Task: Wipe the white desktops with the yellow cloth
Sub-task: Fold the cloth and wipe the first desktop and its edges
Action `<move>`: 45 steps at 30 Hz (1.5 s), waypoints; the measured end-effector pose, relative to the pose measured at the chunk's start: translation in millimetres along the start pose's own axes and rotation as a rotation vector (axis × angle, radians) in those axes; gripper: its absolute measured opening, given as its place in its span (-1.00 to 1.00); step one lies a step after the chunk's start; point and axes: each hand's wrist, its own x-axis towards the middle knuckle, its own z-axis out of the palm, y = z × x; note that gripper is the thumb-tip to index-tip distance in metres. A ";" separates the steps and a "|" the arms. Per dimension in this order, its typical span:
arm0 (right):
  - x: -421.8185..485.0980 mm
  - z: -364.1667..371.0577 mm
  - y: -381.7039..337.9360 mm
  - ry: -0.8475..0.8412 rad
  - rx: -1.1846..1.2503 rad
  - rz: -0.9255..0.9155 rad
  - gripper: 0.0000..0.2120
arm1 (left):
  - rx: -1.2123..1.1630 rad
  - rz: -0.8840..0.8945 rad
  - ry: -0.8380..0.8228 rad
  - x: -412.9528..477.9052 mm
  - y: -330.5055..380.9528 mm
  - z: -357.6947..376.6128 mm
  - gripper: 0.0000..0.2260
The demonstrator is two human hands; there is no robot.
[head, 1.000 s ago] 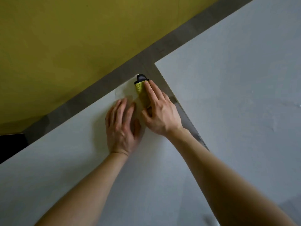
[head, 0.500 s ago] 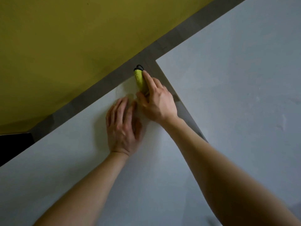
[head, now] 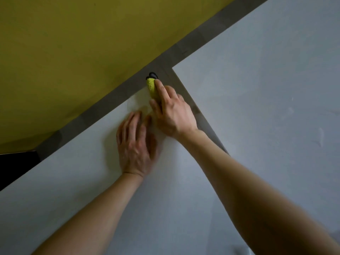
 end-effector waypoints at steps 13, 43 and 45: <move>15.8 4.4 -10.9 0.019 0.059 0.024 -0.46 | 0.014 -0.009 -0.003 -0.6 -3.9 1.9 -0.46; -219.7 -20.5 62.1 0.014 -0.015 0.073 -0.41 | 0.100 0.031 0.006 -3.3 -0.3 0.5 -0.61; -153.9 -9.9 48.2 0.028 0.009 0.051 -0.40 | 0.169 -0.002 -0.079 -9.6 11.1 -8.1 -0.55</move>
